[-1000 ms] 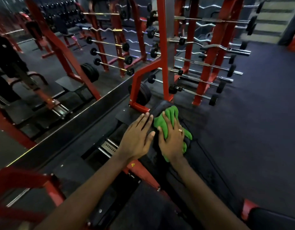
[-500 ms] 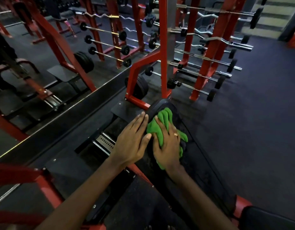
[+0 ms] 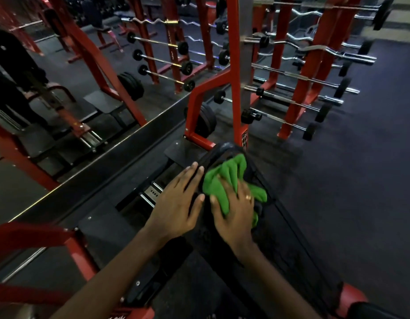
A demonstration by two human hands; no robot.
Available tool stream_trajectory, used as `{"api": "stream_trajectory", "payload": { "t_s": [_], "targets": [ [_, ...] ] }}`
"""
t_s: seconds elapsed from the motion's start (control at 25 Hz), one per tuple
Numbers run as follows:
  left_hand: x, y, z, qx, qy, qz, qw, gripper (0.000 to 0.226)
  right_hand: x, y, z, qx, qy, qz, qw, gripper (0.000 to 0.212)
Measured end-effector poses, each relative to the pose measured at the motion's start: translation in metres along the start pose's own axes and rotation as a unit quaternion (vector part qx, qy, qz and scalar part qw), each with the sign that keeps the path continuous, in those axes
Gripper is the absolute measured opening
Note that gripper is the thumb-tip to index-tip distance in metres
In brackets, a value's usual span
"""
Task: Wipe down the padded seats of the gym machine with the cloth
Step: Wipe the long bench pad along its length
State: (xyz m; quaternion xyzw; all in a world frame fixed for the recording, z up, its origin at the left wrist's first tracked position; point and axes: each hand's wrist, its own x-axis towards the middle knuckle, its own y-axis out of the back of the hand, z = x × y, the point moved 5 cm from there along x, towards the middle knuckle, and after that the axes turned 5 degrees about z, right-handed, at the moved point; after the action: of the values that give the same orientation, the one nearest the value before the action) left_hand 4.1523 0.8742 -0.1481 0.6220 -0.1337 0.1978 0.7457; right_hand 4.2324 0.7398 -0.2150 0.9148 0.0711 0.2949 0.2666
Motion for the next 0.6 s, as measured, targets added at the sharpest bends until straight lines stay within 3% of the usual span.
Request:
{"api": "stream_trajectory", "payload": {
  "t_s": [0.2,0.44,0.6],
  "targets": [
    [0.000,0.001,-0.003,-0.015,-0.003,0.001,1.000,0.063,0.035,0.001,-0.002,0.013,0.068,-0.034,0.997,0.050],
    [0.000,0.001,-0.001,-0.024,0.007,-0.003,1.000,0.066,0.118,-0.007,-0.021,-0.030,-0.025,0.010,0.999,0.043],
    [0.000,0.007,0.001,-0.083,0.015,0.016,0.996,0.065,0.093,-0.008,-0.031,-0.046,0.154,-0.033,0.986,0.041]
  ]
}}
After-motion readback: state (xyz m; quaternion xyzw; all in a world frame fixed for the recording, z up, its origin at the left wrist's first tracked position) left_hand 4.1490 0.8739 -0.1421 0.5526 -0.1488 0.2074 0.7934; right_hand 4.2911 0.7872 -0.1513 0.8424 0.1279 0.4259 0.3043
